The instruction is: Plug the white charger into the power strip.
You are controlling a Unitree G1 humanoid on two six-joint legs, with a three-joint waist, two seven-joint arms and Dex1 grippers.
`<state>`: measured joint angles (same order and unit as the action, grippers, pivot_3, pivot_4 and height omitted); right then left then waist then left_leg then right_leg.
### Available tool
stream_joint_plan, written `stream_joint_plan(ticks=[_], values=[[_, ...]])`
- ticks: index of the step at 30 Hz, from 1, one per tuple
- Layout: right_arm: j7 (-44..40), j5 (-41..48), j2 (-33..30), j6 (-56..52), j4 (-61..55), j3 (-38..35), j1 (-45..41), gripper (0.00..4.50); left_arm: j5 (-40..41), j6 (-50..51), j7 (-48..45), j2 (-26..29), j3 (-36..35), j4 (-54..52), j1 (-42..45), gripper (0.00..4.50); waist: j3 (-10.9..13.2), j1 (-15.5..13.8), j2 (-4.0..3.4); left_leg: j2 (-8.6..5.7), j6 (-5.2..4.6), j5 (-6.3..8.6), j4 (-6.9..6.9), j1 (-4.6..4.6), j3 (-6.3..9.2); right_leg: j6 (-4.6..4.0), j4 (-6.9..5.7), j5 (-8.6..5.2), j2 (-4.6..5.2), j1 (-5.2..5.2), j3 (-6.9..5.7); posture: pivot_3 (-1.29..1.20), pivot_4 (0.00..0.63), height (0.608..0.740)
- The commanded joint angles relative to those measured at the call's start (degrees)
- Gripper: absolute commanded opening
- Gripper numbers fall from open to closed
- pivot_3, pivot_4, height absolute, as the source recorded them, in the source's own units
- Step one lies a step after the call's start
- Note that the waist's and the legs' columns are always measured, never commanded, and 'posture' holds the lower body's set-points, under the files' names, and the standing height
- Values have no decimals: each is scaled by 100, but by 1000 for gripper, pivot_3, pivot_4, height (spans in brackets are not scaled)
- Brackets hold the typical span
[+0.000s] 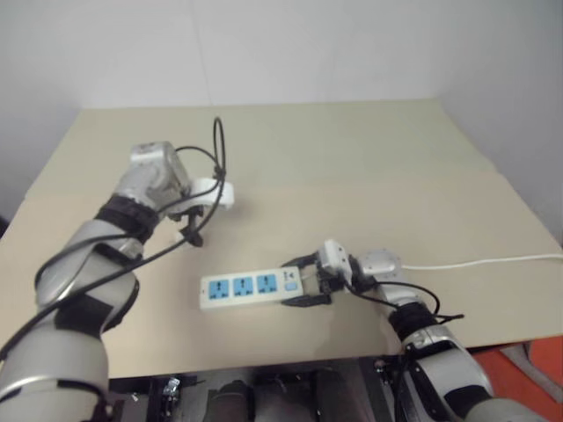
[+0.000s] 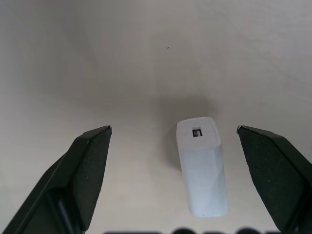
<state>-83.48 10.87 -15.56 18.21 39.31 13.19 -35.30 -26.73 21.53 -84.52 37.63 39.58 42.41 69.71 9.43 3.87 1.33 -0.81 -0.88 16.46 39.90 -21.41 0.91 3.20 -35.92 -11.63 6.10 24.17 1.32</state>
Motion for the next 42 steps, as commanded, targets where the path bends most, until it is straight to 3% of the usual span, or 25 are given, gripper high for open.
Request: stream_joint_plan(ticks=[1, 12, 16, 25, 31, 36, 42], values=[[124, -346, 20, -93, 165, 244, 122, 3431, -149, 140, -51, -75, -51, -57, 8, 4500, 0, 1, 0, 0, 0, 0, 0, 0, 0, 0, -1, 0, 0, 0, 0, 0, 150, 740], [178, -394, 25, -36, 205, 222, 86, 3431, -291, 380, -127, -187, -74, -241, -202, 4500, 0, 16, 1, 2, 0, 0, 1, 8, 0, 0, -13, 0, -1, -1, 2, 0, 150, 740], [194, -410, 10, -28, 204, 222, 95, 3431, -378, 396, -106, -202, -70, -237, -235, 3695, 0, 16, 1, 2, 1, 0, 1, 8, 0, 0, -15, 0, -1, 0, 2, 0, 150, 740], [243, -459, -27, 15, 206, 232, 111, 3431, -434, 369, 51, -294, -105, -144, -211, 986, -1, 15, 1, 2, 2, -1, 3, 11, 0, 0, -17, 0, -1, -2, 3, 0, 150, 740], [249, -447, -62, 21, 197, 221, 120, 3431, -395, 372, 67, -84, -300, -561, -137, 987, -1, 15, 1, 2, 2, -1, 3, 12, 0, -1, -20, 0, -1, -2, 4, 0, 150, 740], [212, -414, -110, 22, 101, 211, 187, 3431, 119, 656, -299, 270, -942, -1621, -121, 987, -1, 8, 1, 2, 3, -1, 3, 11, 2, -1, -19, 0, 0, -1, 4, 0, 150, 740], [191, -403, -155, -3, -43, 237, 285, 3431, 2035, 1136, -463, 268, -2704, -3090, -680, 987, -1, -7, 0, 5, 2, -1, 4, 12, 4, 0, -18, 0, 0, -2, 4, 0, 150, 740]])
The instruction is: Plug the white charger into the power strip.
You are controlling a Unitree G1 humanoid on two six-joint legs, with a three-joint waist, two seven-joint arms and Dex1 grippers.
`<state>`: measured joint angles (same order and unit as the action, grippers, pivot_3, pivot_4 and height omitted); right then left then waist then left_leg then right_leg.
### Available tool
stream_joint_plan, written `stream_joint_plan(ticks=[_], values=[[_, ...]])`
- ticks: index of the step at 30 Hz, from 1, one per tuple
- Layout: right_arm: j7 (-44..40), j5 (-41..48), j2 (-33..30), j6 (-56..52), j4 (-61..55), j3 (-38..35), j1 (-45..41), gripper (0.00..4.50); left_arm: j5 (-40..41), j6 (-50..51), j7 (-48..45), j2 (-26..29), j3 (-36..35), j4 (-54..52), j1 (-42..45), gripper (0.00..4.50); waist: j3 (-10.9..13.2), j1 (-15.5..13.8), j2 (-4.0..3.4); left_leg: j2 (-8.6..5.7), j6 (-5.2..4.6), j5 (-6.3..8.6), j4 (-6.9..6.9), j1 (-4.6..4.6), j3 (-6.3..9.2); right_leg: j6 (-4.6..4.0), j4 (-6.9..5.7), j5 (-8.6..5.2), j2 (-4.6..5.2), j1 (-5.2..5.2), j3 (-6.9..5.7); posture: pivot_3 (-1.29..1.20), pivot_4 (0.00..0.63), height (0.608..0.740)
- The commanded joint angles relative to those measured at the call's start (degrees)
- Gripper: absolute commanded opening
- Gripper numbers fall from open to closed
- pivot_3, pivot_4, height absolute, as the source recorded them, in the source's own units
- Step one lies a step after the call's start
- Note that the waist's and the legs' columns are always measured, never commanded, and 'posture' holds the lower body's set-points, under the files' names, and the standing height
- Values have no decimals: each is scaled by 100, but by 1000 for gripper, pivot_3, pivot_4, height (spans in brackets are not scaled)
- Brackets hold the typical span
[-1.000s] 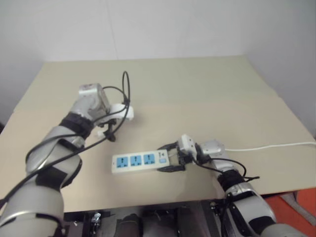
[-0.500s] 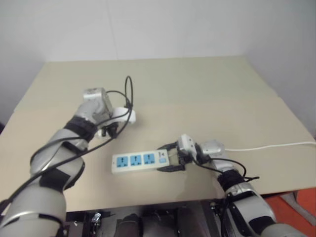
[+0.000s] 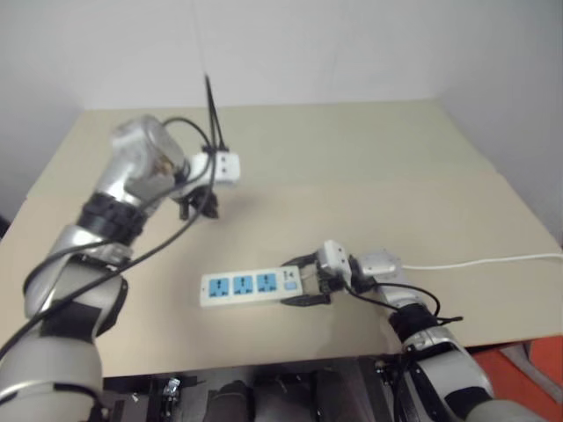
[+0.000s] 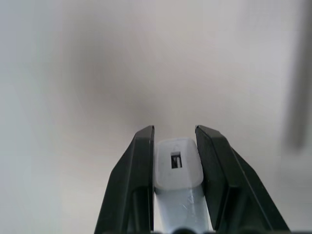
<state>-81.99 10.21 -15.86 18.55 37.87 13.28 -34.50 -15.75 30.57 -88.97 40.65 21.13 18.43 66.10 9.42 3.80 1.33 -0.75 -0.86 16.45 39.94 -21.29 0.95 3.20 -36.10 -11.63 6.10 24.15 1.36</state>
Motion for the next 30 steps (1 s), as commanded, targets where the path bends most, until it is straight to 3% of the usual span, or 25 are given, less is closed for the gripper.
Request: stream_joint_plan(ticks=[1, 4, 8, 10, 16, 23, 30], values=[[57, -343, -127, -57, 62, 242, 229, 3431, 1222, 333, 12, -60, -1088, -925, -511, 987, -5, 6, -9, 1, 0, 0, 0, 0, 0, 0, 0, 0, 0, 0, 0, 0, 150, 740], [83, -316, -147, -121, -132, 298, 339, 3431, 2011, 568, 157, -201, -1615, -1658, -1273, 987, -11, 6, -19, 4, 0, 0, -4, 13, -6, 0, -4, 0, -1, -4, 9, 0, 150, 740], [93, -264, -180, -207, -268, 316, 432, 3431, 3438, 297, 674, -1119, -2652, -2257, -2273, 987, -12, -31, -12, 5, 0, 0, 5, 9, -5, -1, 0, 1, -2, -6, 10, 0, 150, 740], [111, -253, -176, -220, -252, 304, 428, 3431, 3858, -114, 769, -1504, -2839, -2399, -2797, 987, -14, -47, -12, 7, -2, 2, 9, 9, -9, -1, 2, 1, 0, -6, 13, 0, 150, 740], [134, -268, -194, -188, -187, 296, 392, 3431, 4060, -940, 869, -1746, -2611, -2115, -3562, 987, -16, -85, -12, 7, -1, 1, 1, 15, -20, -5, 17, 3, -2, -8, 24, 0, 150, 740], [170, -283, -213, -200, -189, 316, 422, 3431, 4607, -918, 854, -1797, -2625, -1756, -3613, 987, -17, -107, -11, 5, -1, 1, 1, 27, -31, -7, 26, 4, -2, -12, 34, 0, 150, 740], [210, -315, -214, -159, -182, 327, 444, 3431, 4440, -1328, 754, -1680, -2191, -1649, -3854, 987, -18, -110, -10, 5, -2, 1, -1, 29, -36, -7, 27, 4, -3, -13, 38, 0, 150, 740]])
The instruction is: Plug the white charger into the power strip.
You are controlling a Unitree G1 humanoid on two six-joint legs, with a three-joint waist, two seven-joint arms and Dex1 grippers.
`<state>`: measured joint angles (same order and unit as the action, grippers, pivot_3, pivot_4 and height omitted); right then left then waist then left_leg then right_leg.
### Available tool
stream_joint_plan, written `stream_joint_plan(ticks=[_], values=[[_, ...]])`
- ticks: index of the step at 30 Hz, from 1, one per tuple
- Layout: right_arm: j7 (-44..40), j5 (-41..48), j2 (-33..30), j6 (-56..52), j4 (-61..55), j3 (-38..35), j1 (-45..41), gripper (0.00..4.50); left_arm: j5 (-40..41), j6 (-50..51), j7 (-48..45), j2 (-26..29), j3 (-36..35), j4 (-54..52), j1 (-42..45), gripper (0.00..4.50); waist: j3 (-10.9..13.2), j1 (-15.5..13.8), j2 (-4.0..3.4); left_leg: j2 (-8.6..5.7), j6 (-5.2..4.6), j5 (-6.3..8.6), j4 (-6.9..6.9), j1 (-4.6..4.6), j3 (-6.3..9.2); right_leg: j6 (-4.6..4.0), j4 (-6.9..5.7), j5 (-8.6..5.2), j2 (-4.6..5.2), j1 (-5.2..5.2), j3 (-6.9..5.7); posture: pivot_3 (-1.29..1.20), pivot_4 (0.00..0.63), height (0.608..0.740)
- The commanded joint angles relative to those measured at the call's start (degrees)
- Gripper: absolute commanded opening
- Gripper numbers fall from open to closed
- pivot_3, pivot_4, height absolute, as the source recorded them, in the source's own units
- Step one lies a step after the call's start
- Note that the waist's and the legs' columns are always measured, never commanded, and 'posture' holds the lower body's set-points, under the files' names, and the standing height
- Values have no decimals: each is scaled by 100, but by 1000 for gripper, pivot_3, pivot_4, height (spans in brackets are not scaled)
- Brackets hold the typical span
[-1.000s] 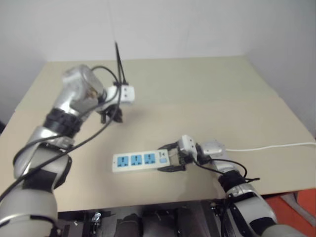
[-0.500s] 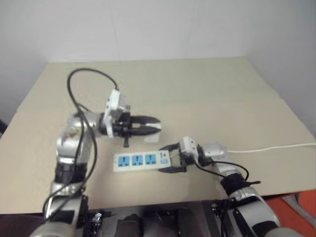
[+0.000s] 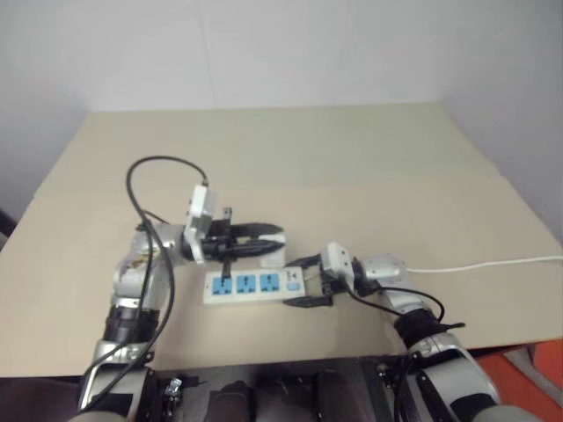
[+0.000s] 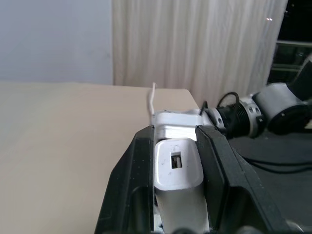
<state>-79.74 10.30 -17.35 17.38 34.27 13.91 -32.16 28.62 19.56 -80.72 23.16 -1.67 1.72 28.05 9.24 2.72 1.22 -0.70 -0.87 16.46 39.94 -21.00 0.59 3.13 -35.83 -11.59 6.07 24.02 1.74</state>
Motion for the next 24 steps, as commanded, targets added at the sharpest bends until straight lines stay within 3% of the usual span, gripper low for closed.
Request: stream_joint_plan(ticks=[1, 24], values=[[-8, -327, -62, -38, 177, 265, 213, 3431, 8, -276, -94, 86, 123, 46, -69, 987, 0, -1, 0, 0, 0, 0, 0, 0, 0, 0, 0, 0, 0, 0, 0, 0, 150, 740], [70, -329, -91, 18, 72, 283, 321, 3431, -353, -947, 12, 167, 652, 642, -313, 987, -1, -14, 1, 1, -1, 1, -5, 12, -7, 0, 5, -1, -2, -7, 6, 0, 150, 740]])
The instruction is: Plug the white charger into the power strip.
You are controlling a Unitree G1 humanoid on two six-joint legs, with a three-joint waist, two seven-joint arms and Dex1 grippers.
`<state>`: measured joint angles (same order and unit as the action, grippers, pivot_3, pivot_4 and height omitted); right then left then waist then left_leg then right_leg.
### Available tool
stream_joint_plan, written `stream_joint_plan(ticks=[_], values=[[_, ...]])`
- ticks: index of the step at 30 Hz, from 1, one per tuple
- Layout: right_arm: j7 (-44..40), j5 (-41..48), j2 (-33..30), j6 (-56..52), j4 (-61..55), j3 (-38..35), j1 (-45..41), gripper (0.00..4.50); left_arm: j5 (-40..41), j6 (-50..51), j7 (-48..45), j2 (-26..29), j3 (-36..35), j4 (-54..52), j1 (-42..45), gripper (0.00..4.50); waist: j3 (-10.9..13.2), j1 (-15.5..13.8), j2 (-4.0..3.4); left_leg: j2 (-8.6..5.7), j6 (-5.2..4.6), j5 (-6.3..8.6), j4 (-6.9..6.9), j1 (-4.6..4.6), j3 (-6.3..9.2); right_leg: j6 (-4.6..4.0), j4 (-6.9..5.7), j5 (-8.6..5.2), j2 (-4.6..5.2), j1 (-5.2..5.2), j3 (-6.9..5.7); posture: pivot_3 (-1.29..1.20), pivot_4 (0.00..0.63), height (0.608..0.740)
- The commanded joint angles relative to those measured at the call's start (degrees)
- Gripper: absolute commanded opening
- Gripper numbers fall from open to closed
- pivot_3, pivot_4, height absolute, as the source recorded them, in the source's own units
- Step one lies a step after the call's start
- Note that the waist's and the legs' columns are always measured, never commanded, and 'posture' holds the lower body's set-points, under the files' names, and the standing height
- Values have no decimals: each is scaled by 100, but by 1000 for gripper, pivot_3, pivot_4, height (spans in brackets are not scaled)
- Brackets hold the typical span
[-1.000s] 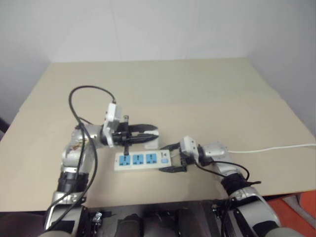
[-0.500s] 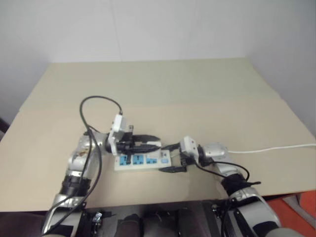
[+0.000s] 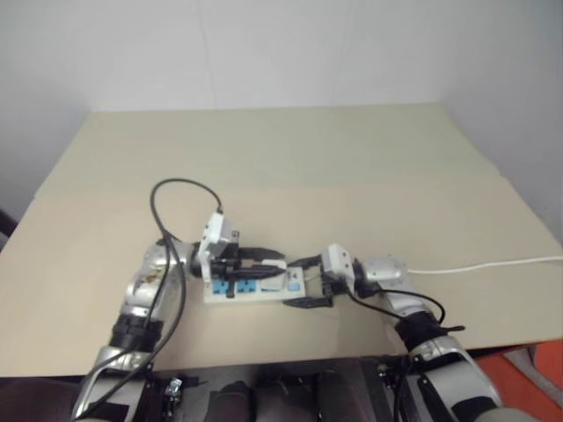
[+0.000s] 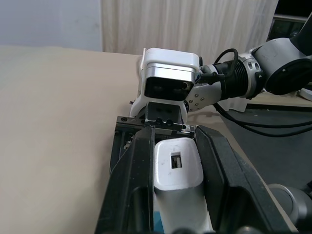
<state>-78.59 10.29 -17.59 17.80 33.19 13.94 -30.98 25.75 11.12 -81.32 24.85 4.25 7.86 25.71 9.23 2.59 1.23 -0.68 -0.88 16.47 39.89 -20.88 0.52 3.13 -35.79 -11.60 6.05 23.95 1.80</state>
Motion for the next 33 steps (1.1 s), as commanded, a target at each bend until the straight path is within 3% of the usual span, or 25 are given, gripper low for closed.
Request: stream_joint_plan(ticks=[1, 9, 33], values=[[-47, -328, -67, -22, 181, 281, 203, 3431, -64, -119, 100, -13, 59, 44, -81, 987, 0, -3, 0, 0, 0, 0, -2, 4, 0, 0, 2, 0, 0, -5, 0, 0, 150, 740], [-49, -323, -64, -13, 203, 281, 198, 3431, -142, -282, 180, -13, 104, 200, -96, 987, 0, -7, 0, 10, -13, 8, -17, 68, -1, -4, 55, -3, -12, -89, -1, 0, 150, 740], [-86, -311, -29, 137, 304, 306, 159, 3431, -397, -956, 145, 233, 333, 538, -477, 987, -80, -17, -18, 41, -30, 20, -17, 72, -16, -10, 76, 0, -36, -98, 3, 0, 150, 740]])
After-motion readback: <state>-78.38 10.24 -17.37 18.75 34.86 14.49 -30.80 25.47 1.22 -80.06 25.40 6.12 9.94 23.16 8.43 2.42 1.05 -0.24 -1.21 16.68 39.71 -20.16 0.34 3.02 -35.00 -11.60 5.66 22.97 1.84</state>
